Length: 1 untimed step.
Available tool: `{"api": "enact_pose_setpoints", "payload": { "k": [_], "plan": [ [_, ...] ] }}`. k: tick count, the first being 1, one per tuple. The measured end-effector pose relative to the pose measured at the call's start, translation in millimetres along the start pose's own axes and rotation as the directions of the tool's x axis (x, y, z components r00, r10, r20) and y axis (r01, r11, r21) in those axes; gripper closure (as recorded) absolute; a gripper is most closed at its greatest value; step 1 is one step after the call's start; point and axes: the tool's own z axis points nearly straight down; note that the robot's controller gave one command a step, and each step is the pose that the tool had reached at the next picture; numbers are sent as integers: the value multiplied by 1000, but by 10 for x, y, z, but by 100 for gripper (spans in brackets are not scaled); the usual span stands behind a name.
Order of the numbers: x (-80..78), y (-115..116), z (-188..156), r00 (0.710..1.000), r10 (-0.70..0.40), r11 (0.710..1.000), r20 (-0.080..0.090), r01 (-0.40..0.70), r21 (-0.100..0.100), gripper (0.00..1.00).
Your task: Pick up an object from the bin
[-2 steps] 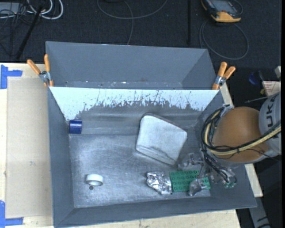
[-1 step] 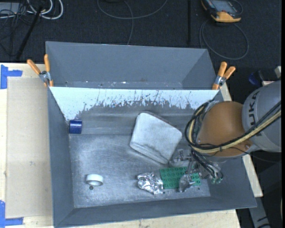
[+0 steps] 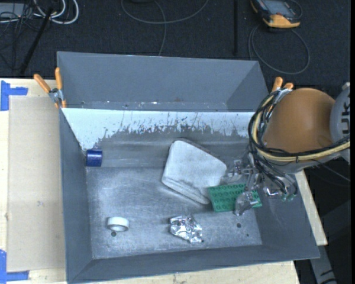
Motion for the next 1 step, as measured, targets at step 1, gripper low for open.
{"api": "enact_pose_setpoints", "payload": {
  "k": [1],
  "plan": [
    [-50,263,-929,997,-77,997,0,77,-1,100]
  ]
}}
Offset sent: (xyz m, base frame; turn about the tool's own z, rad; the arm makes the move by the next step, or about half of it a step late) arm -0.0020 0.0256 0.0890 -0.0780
